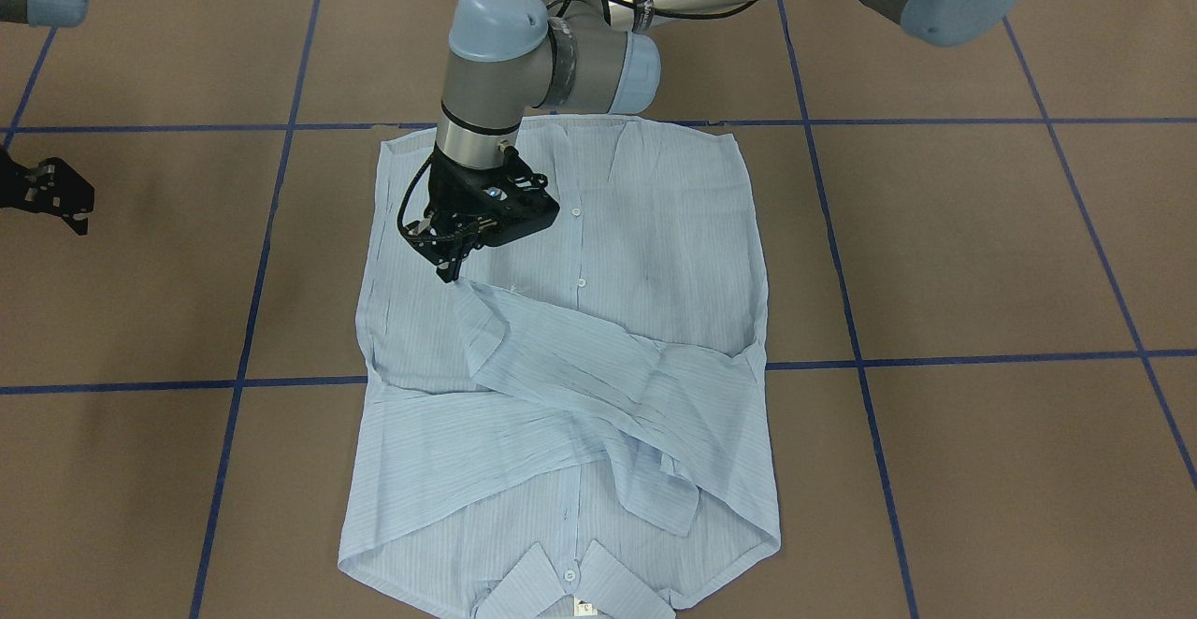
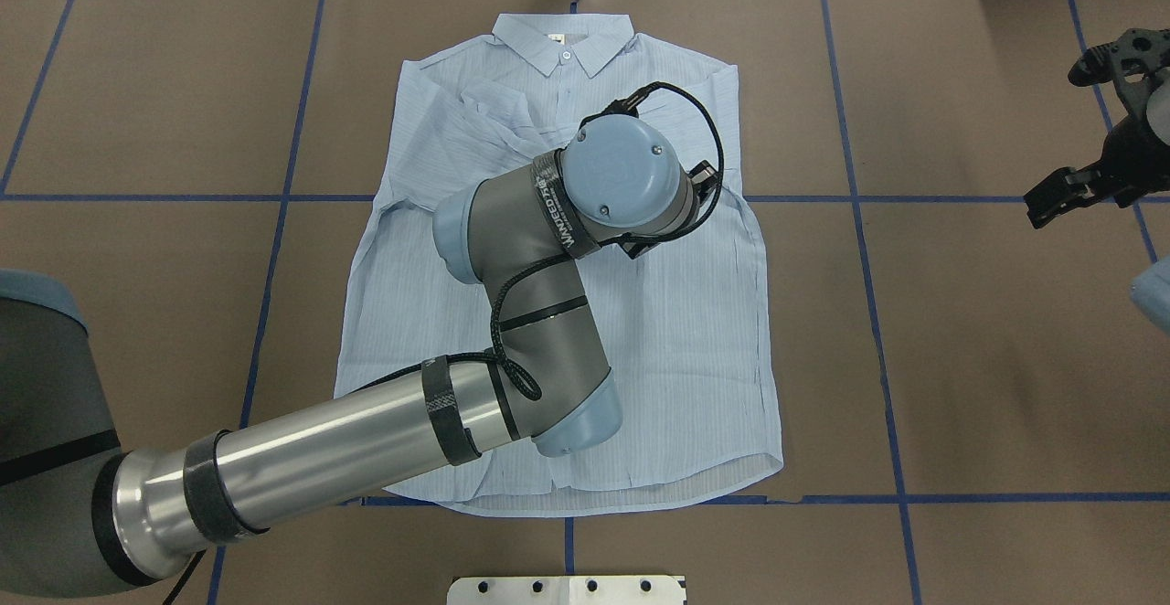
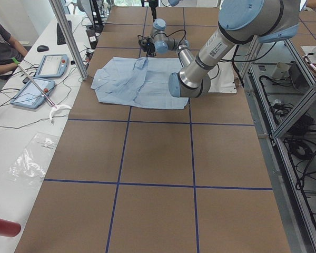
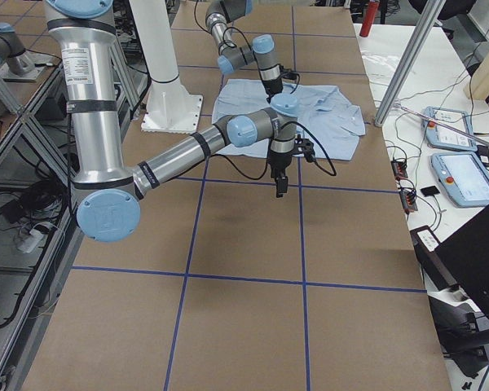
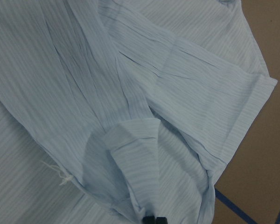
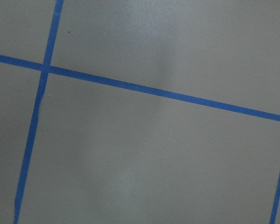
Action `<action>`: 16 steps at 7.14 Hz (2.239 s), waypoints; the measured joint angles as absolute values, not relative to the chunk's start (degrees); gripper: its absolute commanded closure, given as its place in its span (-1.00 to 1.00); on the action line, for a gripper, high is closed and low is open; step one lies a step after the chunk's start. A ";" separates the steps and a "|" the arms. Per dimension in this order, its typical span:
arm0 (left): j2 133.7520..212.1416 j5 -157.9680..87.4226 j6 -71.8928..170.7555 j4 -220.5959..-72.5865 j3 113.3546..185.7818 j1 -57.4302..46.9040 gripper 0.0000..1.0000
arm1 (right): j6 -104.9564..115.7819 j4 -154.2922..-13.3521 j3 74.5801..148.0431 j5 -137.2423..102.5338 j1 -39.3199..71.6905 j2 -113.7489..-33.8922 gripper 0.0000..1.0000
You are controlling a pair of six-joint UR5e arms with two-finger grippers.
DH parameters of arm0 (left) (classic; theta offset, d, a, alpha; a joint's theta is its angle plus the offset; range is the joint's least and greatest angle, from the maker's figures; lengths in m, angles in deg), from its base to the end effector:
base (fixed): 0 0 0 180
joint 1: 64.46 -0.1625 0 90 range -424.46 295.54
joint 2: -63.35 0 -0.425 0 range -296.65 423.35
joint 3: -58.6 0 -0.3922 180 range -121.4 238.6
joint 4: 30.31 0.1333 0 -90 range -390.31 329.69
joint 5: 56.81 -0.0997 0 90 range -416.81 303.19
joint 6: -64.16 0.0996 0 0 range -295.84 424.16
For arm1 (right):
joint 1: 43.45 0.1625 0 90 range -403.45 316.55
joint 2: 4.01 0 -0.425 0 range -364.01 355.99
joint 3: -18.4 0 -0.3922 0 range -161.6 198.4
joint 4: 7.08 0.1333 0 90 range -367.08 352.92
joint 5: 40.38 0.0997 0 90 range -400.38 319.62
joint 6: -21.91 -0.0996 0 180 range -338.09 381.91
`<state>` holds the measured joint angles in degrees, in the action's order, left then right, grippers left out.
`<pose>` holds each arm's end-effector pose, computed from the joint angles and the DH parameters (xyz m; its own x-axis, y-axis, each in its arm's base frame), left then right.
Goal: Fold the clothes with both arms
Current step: 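Fold the held sleeve across the shirt front and release it, then move both grippers to the shirt hem corners nearest the robot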
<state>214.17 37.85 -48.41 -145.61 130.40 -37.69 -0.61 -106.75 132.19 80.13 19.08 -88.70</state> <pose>0.6482 -0.4672 0.0491 0.1634 -0.5109 -0.8440 0.4813 0.7880 -0.3839 -0.1594 -0.4859 0.4427 0.8008 -0.1851 0.5697 0.1389 0.9825 0.1239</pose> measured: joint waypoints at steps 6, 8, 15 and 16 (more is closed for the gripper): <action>196.69 36.49 -32.02 -149.00 148.41 -37.07 -0.99 | -7.81 -99.46 132.53 83.42 16.48 -87.13 -1.00; 187.51 36.82 -26.18 -139.00 162.81 -36.83 -0.99 | -21.38 -90.87 132.84 82.32 9.56 -87.25 -1.00; 170.33 40.77 -25.31 -130.13 180.49 -39.18 -0.98 | -54.78 -84.35 137.57 60.88 -22.87 -87.94 -0.88; 170.05 40.77 -25.31 -130.14 181.16 -39.32 -0.98 | -55.33 -84.60 136.59 59.80 -24.87 -87.83 -0.70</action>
<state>170.05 40.77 -25.31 -130.14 181.16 -39.32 -55.33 -84.60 136.59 59.80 -24.87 -87.83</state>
